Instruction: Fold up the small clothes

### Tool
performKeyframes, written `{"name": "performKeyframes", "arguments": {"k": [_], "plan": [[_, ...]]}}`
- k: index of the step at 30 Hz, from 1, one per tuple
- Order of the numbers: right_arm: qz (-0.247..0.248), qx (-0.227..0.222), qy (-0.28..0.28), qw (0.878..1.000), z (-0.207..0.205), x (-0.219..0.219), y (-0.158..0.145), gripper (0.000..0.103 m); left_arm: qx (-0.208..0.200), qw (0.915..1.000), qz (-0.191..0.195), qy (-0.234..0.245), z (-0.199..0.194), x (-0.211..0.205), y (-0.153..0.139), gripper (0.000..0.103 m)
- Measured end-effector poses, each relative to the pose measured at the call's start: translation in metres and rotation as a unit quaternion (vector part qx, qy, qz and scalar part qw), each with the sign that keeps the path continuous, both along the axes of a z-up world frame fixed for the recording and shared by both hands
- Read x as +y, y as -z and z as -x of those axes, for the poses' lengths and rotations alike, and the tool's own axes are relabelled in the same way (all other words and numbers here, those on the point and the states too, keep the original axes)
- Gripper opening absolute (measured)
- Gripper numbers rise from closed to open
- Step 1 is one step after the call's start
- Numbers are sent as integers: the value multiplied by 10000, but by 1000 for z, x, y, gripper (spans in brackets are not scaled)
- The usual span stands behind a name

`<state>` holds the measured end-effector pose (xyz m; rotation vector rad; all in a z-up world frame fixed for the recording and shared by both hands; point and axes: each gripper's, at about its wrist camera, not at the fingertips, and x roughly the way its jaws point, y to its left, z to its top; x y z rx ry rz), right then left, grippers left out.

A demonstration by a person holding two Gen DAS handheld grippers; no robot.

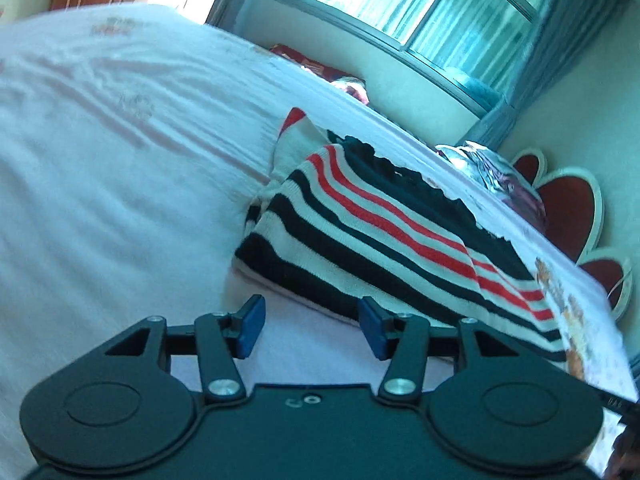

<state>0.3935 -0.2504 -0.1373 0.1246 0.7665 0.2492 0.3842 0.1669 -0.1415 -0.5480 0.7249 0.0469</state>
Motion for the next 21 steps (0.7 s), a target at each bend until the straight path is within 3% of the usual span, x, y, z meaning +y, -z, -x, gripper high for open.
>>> {"name": "performKeyframes", "arguments": {"k": [7, 10, 14, 18, 21], "plan": [[-376, -76, -612, 9974, -35, 68, -15, 0, -296, 9898, 997, -972, -31, 15, 22, 48], [-340, -64, -760, 9965, -61, 95, -14, 0, -413, 9836, 1222, -1263, -48, 22, 27, 48], [-313, 37, -911, 9953, -99, 122, -6, 0, -450, 9820, 1237, -1357, -65, 26, 28, 44], [-285, -42, -1067, 9939, -115, 137, -2, 0, -378, 9814, 1335, -1330, -68, 35, 31, 28], [61, 217, -1133, 9933, -126, 148, 16, 0, -493, 9787, 1555, -1246, -63, 40, 31, 21]]}}
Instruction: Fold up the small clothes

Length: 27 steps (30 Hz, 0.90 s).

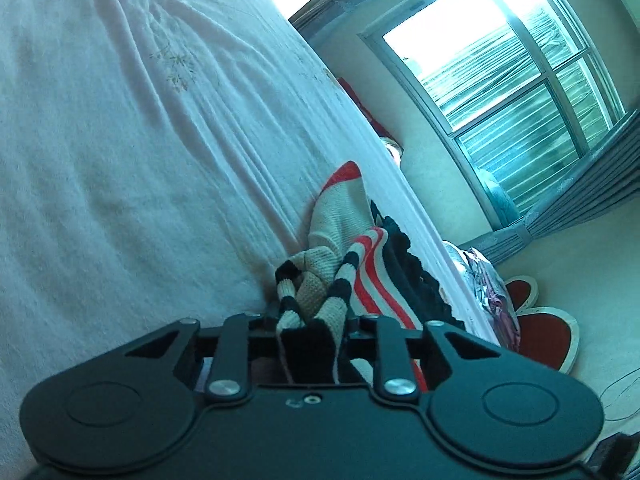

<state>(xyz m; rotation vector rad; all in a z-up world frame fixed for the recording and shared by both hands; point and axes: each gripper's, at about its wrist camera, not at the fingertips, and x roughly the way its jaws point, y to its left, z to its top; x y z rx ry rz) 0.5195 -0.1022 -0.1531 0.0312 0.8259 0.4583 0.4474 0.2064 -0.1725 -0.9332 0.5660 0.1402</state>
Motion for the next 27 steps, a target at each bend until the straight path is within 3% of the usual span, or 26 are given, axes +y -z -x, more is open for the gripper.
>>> {"name": "performKeyframes", "arguments": {"k": [4, 7, 10, 17, 23, 27], "plan": [[247, -207, -149, 9994, 6, 3, 5, 0, -31, 9998, -133, 114, -2, 0, -5, 20], [9, -243, -76, 9997, 11, -4, -7, 0, 73, 9999, -35, 65, -2, 2, 1, 20], [120, 110, -241, 9996, 8, -4, 5, 0, 2, 9999, -139, 64, 2, -2, -4, 20], [-358, 167, -208, 9990, 2, -20, 6, 0, -323, 9958, -688, 503, -12, -36, -68, 17], [-1215, -50, 716, 9900, 22, -103, -25, 0, -661, 9784, -1262, 1499, -39, -132, -128, 16], [-1491, -234, 1272, 9803, 44, -176, -46, 0, -571, 9553, -1740, 2322, -58, -233, -131, 16]]}}
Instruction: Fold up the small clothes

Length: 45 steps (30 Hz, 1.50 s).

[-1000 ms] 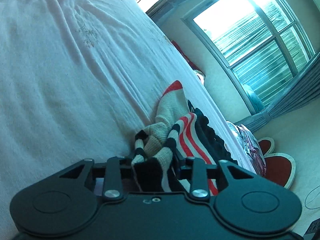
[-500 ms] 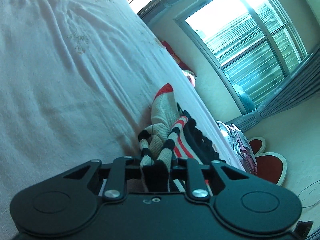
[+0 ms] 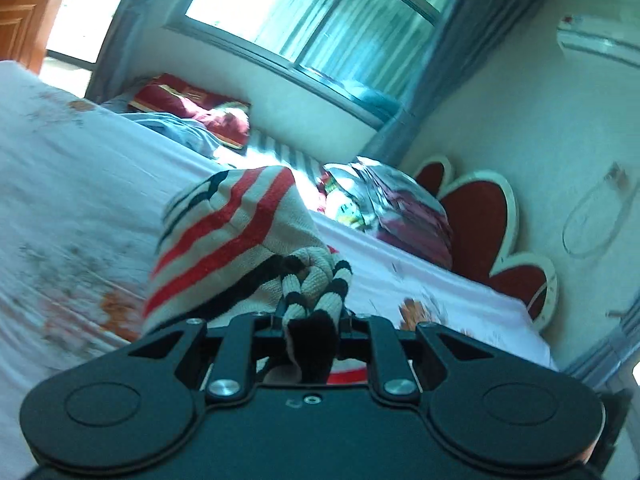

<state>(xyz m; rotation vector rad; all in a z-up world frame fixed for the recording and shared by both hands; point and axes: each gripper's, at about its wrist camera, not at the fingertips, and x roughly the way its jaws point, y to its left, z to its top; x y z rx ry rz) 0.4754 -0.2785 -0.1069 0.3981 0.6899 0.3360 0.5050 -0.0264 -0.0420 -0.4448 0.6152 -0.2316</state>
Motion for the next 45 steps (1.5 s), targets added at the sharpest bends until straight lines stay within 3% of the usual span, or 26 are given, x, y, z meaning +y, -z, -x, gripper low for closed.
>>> {"name": "performKeyframes", "arguments": {"k": [3, 6, 7, 8, 9, 10, 11, 12, 16, 18, 21, 25, 30, 32, 37, 38, 39, 43, 45], "plan": [[-135, -23, 364, 9992, 17, -46, -9, 0, 413, 9963, -341, 674, -12, -76, 31, 16], [-306, 101, 653, 9973, 31, -85, -12, 0, 1182, 9801, -757, 1404, -20, -138, 84, 23], [-329, 191, 748, 9965, 34, -97, -13, 0, 1024, 9792, -1054, 1401, -10, -150, 94, 31], [-339, 243, 843, 9956, 37, -105, -13, 0, 700, 9792, -1202, 1478, 4, -157, 90, 52], [-397, 284, 934, 9944, 42, -115, -13, 4, 620, 9770, -1138, 1691, 12, -158, 86, 56], [-494, 292, 979, 9935, 46, -124, -13, 12, 530, 9772, -1019, 1785, 25, -152, 78, 54], [-589, 281, 1024, 9926, 49, -129, -13, 45, 392, 9790, -927, 1773, 33, -142, 68, 52], [-711, 217, 1095, 9912, 52, -134, -14, 64, 206, 9815, -825, 1717, 39, -128, 60, 52], [-1036, 229, 641, 9923, 45, -120, -13, 64, -139, 9925, -909, 812, 37, -57, 34, 51], [-1075, 275, 385, 9931, 36, -101, -8, 56, 12, 9952, -896, 389, 19, -23, 33, 49], [-940, 404, 187, 9946, 19, -75, 5, 55, 224, 9968, -755, 150, -3, 10, 38, 43], [-663, 473, 168, 9965, -6, -59, 12, 55, 414, 9964, -628, 379, -20, 20, 48, 43], [-378, 592, 129, 9974, -47, -50, 19, 54, 536, 9940, -740, 604, -40, 16, 63, 40], [-258, 711, 59, 9971, -67, -44, 26, 49, 591, 9940, -605, 692, -50, 18, 69, 32], [-55, 826, -53, 9966, -92, -34, 47, 43, 690, 9911, -701, 901, -76, 20, 76, 32], [-58, 756, -129, 9970, -91, -32, 48, 21, 712, 9899, -778, 950, -80, 19, 78, 32], [89, 582, -111, 9982, -87, -29, 45, 11, 706, 9889, -861, 985, -82, 19, 79, 31], [719, -514, -14, 9961, -54, -18, 19, 8, 405, 9844, -1243, 1181, -83, 7, 77, 27], [712, -690, 101, 9950, -43, -21, 17, 8, 353, 9804, -1436, 1305, -86, -3, 80, 26]]}}
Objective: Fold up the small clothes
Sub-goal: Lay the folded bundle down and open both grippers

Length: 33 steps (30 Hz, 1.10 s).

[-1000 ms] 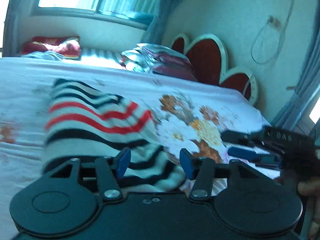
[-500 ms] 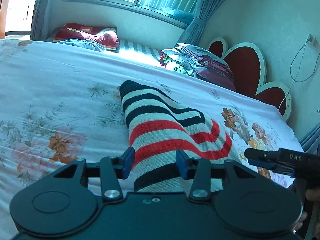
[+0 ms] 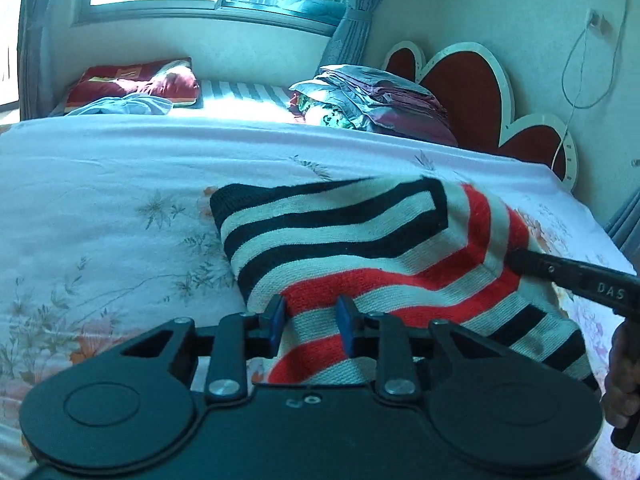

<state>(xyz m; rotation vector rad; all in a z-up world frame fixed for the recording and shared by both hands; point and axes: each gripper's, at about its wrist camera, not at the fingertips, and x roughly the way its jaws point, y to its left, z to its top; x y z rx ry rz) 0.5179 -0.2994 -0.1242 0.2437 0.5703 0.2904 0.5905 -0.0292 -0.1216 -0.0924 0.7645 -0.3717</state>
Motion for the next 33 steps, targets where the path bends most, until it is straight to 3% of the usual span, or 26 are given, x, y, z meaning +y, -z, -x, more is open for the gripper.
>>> {"name": "performKeyframes", "arguments": {"k": [4, 6, 10, 13, 16, 19, 21, 22, 27, 33], "plan": [[31, 860, 261, 9959, -15, -7, 43, 8, 143, 9990, -369, 206, -9, -14, 8, 27], [-353, 1007, 396, 9935, -19, -19, 47, 9, 210, 9974, -613, 321, -13, -21, 5, 27], [-75, 906, 369, 9952, -17, -17, 29, 12, 203, 9937, -961, 536, -15, -29, -3, 27], [230, 358, 490, 9979, -12, -13, 2, 15, -114, 9967, -685, 425, -9, -21, -19, 26], [495, 230, 90, 9985, -30, 3, -12, 15, -110, 9979, -515, 390, -23, -26, -21, 28], [798, 608, -209, 9947, -65, 23, -2, 15, -2, 9969, -576, 544, -39, -41, -14, 29], [1319, 1369, -271, 9814, -89, 32, 25, 14, 469, 9927, -822, 742, -52, -53, 6, 31], [1362, 1423, -204, 9802, -92, 29, 32, 13, 481, 9919, -890, 772, -53, -57, 12, 31], [1355, 1347, -196, 9814, -87, 23, 33, 14, 467, 9939, -737, 671, -47, -49, 7, 30], [830, 865, -412, 9919, -29, 2, -12, 14, -84, 9963, -343, 789, 14, -27, -29, 26]]}}
